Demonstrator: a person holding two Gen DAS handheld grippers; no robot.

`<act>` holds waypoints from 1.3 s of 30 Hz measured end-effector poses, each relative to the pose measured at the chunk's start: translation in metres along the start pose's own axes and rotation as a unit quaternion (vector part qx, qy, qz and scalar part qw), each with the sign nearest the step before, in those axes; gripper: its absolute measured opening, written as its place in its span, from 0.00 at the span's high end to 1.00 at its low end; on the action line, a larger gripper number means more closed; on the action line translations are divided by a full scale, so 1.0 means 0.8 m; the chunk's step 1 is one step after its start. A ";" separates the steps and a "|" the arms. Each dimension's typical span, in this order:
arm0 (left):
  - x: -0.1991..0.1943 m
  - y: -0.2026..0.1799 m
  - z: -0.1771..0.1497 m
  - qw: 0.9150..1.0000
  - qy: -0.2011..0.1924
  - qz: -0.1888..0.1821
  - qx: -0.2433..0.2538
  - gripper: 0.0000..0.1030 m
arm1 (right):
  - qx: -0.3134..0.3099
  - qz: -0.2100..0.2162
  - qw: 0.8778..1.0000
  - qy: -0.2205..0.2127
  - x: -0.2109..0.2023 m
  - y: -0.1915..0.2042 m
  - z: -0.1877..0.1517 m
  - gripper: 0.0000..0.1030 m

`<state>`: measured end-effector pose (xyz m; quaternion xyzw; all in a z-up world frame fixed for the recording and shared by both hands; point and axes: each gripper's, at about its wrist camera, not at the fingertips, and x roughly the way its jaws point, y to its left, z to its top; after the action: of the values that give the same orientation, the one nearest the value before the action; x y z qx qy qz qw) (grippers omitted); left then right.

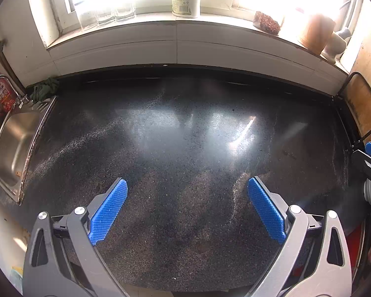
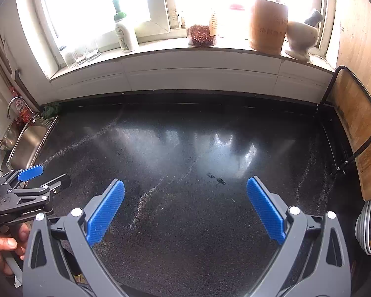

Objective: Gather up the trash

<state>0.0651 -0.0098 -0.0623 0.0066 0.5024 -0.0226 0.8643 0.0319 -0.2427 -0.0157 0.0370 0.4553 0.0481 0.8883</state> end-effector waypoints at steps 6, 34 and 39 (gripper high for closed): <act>0.000 0.001 0.000 1.000 0.001 0.001 0.001 0.08 | 0.001 0.002 1.000 0.002 0.003 0.001 0.000 0.07; 0.003 0.006 0.001 1.000 0.002 0.004 0.005 0.08 | 0.004 0.001 1.000 0.007 0.008 0.010 0.000 0.07; 0.002 0.004 0.001 1.000 0.002 0.006 0.008 0.08 | 0.004 -0.001 1.000 0.006 0.007 0.010 -0.002 0.07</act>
<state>0.0669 -0.0064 -0.0632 0.0165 0.5034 -0.0216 0.8636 0.0338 -0.2343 -0.0202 0.0402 0.4610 0.0459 0.8853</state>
